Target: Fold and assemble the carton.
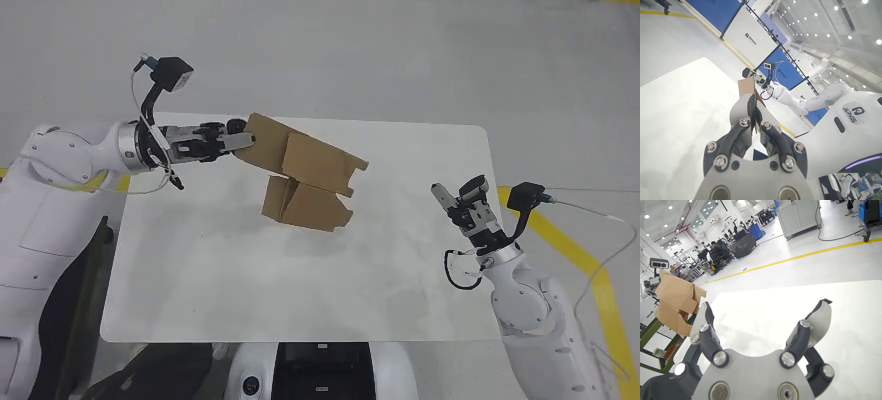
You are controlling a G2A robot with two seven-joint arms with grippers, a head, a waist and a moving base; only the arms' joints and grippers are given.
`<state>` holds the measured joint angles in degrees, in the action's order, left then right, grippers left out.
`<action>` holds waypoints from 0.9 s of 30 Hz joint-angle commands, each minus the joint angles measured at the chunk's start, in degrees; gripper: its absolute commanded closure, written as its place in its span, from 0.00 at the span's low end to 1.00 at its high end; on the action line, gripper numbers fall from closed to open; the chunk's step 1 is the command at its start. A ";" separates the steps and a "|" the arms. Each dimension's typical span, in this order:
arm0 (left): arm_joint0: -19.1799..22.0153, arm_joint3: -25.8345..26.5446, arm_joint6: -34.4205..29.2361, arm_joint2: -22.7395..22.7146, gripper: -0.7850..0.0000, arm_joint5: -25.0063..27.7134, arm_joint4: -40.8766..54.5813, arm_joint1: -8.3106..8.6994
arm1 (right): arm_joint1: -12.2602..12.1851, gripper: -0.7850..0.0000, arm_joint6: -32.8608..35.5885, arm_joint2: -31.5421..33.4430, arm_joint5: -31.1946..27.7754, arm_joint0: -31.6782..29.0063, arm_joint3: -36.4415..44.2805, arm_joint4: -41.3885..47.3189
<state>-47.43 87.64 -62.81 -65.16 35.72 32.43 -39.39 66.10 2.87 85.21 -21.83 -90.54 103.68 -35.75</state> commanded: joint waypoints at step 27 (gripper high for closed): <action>1.58 -1.65 -2.55 2.44 1.00 -0.70 1.57 -0.85 | 0.00 0.00 0.00 0.00 0.00 0.00 0.00 0.00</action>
<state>-45.85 86.00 -65.35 -62.72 35.03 34.00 -40.23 66.10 2.87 85.21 -21.83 -90.54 103.68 -35.75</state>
